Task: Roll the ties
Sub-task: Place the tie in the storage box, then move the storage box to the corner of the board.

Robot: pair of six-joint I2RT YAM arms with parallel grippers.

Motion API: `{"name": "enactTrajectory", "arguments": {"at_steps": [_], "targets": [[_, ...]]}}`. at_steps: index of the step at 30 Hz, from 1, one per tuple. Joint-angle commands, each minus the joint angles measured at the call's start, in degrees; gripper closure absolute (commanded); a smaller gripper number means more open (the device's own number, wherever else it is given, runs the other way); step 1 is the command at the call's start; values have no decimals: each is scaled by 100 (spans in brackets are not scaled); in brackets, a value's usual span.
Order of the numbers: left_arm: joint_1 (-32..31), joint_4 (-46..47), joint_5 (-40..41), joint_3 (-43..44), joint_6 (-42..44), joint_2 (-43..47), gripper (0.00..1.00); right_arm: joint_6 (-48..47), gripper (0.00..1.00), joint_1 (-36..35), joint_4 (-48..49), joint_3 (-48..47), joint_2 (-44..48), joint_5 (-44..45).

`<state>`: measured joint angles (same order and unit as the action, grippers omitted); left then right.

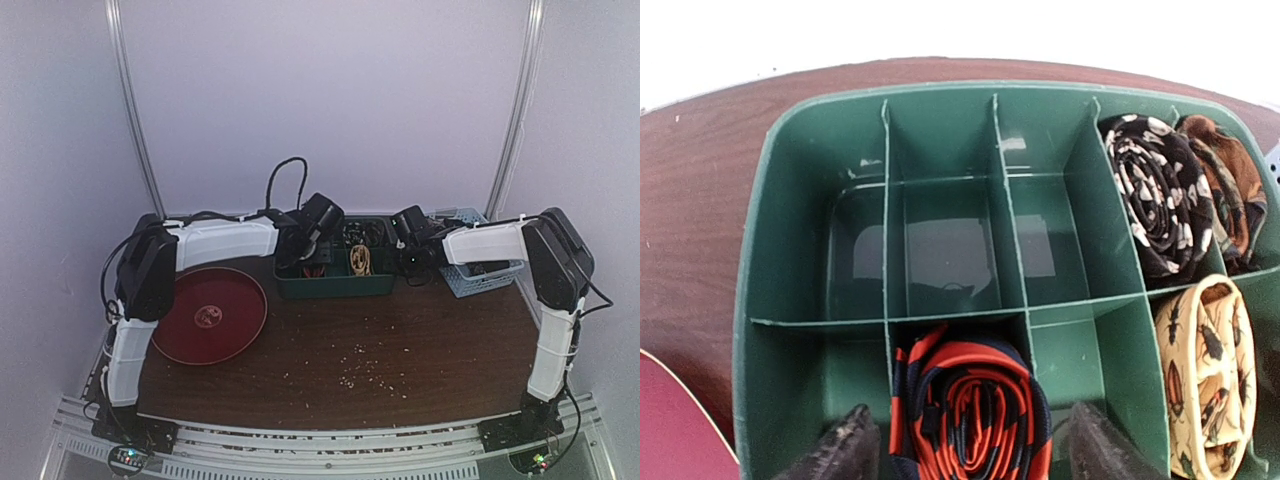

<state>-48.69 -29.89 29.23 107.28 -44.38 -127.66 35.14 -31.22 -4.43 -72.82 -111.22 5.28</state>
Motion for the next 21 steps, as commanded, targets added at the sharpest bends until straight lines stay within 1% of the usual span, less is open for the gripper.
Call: {"name": "enactTrajectory", "arguments": {"at_steps": [1,3,5,6,8,13,17,21], "targets": [[56,478,-19,-242,417,416,43,67,76,-68,-32,-29,-63,-138],[98,531,-80,-303,461,435,50,101,77,-68,5,-46,-113,-160],[158,544,-56,-401,446,494,54,130,78,-68,30,-92,-183,-159],[176,548,-5,-458,445,540,55,148,79,-68,33,-125,-225,-159],[217,610,87,-588,508,666,54,197,81,-68,64,-209,-321,-184],[368,643,198,-786,672,1049,48,281,82,-68,168,-576,-635,-283],[395,657,335,-1016,846,1522,43,114,84,-60,48,-1242,-1036,-133],[395,679,406,-1347,982,1959,42,24,84,-51,-6,-1949,-1486,-154]]}}
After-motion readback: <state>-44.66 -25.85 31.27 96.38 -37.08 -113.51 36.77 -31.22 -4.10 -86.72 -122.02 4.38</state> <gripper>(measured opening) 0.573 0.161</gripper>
